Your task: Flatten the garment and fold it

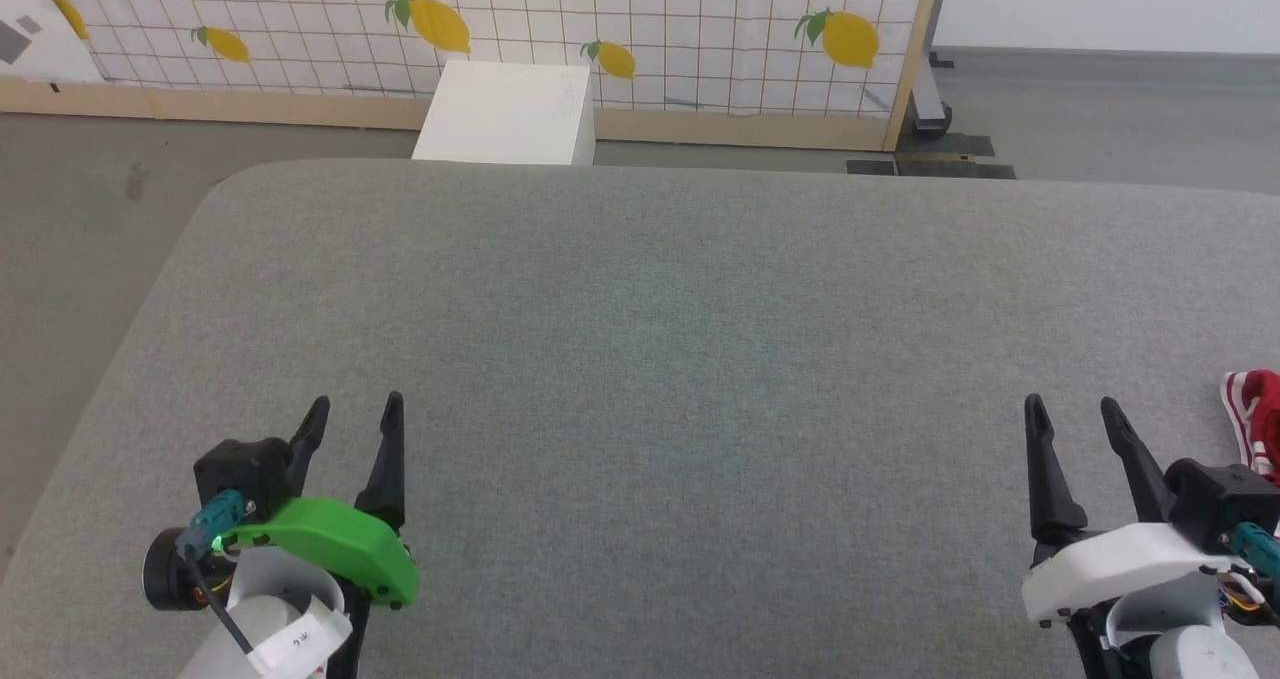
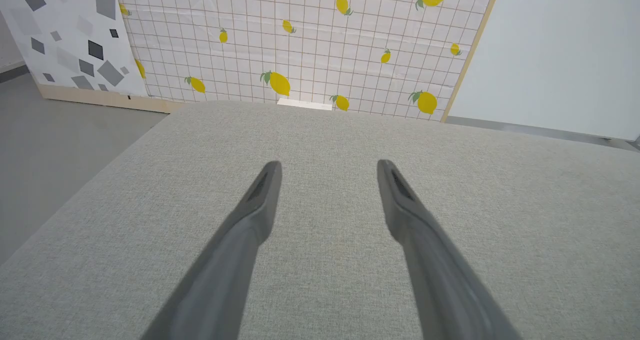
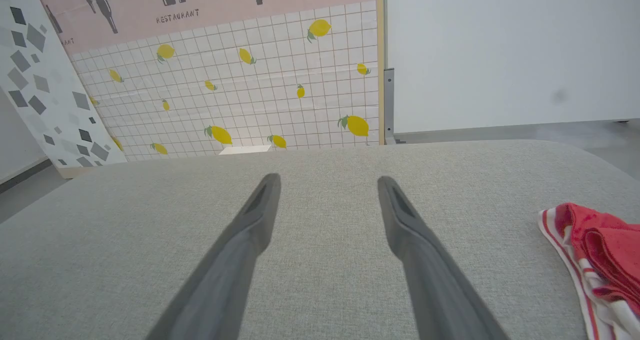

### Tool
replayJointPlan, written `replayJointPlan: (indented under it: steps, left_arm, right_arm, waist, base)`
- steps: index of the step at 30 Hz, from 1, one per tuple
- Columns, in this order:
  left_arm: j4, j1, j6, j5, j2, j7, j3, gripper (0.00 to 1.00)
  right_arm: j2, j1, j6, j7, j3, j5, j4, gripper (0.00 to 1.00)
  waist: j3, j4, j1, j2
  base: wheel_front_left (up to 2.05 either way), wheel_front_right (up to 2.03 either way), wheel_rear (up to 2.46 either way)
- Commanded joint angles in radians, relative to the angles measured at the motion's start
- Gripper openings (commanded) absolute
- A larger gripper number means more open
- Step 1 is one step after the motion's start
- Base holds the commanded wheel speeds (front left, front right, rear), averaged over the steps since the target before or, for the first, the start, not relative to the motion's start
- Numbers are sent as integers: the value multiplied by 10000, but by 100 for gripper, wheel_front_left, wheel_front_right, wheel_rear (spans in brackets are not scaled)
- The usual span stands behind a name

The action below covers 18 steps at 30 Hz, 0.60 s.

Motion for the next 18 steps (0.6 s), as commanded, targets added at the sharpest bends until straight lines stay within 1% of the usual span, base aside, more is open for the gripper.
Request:
replayJointPlan:
  steps: [1, 18]
  left_arm:
    - [11, -106, 41, -119, 37, -37, -21, 100]
    - [70, -177, 64, -184, 67, -84, -78, 100]
  right_arm:
    - [12, -123, -13, -38, 19, 90, 22, 100]
    - [12, -225, -13, -136, 41, 107, 204, 100]
  waist:
    - [3, -1, 0, 0]
    - [45, 17, 0, 0]
  base:
    - [0, 0, 0]
    - [0, 0, 0]
